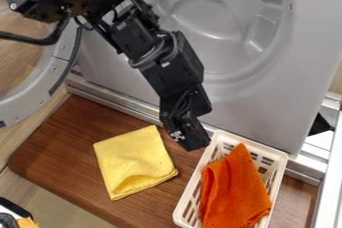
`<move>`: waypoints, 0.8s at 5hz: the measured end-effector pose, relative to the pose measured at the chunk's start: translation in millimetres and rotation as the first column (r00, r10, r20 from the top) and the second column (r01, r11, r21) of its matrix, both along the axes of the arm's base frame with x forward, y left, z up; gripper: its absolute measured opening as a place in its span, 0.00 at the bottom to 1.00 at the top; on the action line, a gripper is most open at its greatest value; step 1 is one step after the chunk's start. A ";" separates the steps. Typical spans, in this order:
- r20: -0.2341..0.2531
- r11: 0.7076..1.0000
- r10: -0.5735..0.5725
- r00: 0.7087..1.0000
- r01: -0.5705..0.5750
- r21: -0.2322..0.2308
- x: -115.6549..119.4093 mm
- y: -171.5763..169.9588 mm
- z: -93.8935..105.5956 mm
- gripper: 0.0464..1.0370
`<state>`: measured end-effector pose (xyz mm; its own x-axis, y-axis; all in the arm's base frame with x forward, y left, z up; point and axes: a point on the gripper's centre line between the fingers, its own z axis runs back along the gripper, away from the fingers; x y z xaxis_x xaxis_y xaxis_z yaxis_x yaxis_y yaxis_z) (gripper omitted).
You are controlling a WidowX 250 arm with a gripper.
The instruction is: Move the yellow towel to the left side of the table.
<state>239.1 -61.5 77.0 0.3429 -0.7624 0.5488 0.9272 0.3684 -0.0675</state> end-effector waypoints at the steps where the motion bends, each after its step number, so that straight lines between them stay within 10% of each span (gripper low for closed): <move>1: -0.019 1.000 0.005 1.000 -0.005 0.004 -1.8 0.3 -4.6 0.96; 4: -0.013 0.922 0.338 0.941 -0.328 0.205 -28.7 57.9 -26.4 0.96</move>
<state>210.4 -3.6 50.6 0.6177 -0.6907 0.3760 0.7462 0.6657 -0.0029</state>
